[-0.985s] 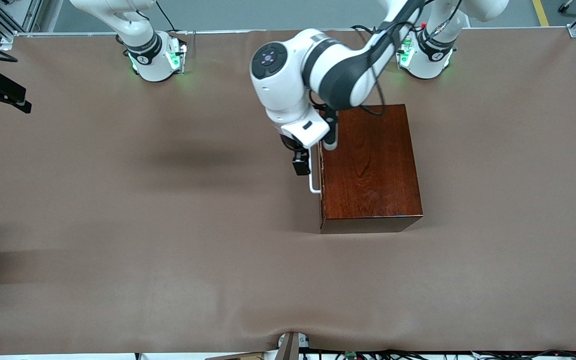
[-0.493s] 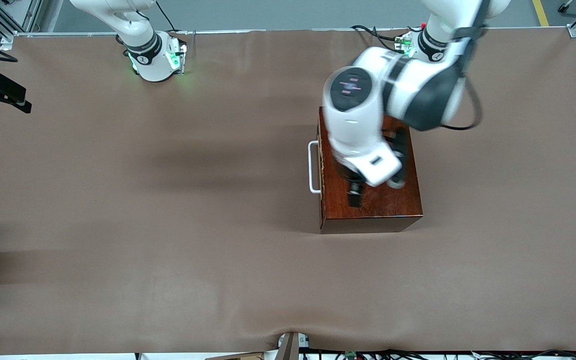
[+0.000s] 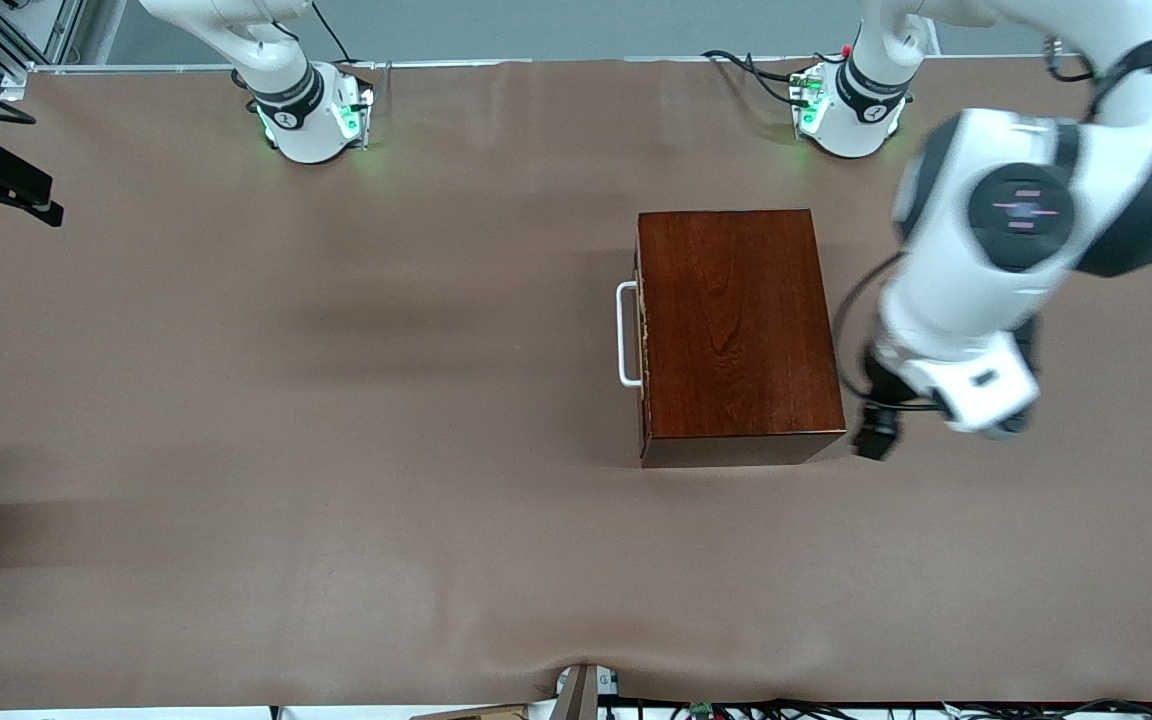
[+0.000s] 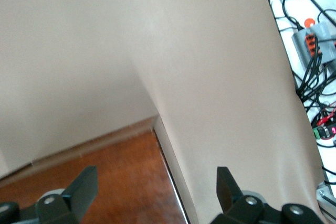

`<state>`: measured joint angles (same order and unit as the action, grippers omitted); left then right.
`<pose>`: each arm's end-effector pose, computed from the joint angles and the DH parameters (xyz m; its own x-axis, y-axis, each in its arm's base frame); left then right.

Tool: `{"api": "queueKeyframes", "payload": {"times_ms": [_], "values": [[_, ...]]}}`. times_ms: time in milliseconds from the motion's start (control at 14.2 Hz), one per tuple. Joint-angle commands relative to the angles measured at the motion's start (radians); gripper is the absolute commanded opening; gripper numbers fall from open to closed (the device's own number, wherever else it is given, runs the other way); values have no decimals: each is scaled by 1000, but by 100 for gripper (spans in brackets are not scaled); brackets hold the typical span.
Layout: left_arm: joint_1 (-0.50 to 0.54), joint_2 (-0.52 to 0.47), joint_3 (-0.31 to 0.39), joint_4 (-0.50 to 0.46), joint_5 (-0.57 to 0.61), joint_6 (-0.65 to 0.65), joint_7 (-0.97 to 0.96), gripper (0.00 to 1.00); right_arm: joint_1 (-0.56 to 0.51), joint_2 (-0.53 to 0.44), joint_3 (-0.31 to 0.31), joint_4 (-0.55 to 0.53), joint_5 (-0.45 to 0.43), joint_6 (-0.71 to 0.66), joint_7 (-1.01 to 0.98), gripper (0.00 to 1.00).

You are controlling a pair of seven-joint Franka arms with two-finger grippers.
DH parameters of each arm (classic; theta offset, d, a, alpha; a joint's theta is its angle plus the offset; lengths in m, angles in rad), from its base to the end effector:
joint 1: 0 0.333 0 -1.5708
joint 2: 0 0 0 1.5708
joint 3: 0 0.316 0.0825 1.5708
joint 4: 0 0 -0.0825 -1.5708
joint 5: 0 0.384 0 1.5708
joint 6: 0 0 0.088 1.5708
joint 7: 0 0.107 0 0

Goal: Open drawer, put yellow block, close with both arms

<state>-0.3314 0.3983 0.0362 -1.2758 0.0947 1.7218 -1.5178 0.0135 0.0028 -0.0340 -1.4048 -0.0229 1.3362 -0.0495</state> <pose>0.6537 -0.1946 0.5327 0.3511 0.9298 0.1104 0.9331 -0.3573 0.0413 0.5288 -0.0137 0.6796 0.9971 0.0237 -0.0723 0.0252 -0.9995 0.0191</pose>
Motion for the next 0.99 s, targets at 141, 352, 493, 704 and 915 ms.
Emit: {"api": "queueKeyframes", "payload": {"times_ms": [141, 352, 493, 704, 915], "values": [[98, -197, -13, -198, -53, -11, 230, 100, -18, -12, 14, 1, 0, -11, -6, 100], [136, -233, -13, -211, -55, -66, 443, 100, -18, -12, 14, 0, 0, -11, -6, 100], [158, -263, -10, -212, -55, -105, 581, 100, -18, -12, 14, 0, 0, -12, -6, 100], [216, -306, -19, -212, -67, -145, 744, 100, -18, -12, 14, 0, 0, -15, -6, 100], [304, -351, -58, -211, -112, -189, 953, 100, -20, -12, 12, 0, 0, -15, -6, 100]]}}
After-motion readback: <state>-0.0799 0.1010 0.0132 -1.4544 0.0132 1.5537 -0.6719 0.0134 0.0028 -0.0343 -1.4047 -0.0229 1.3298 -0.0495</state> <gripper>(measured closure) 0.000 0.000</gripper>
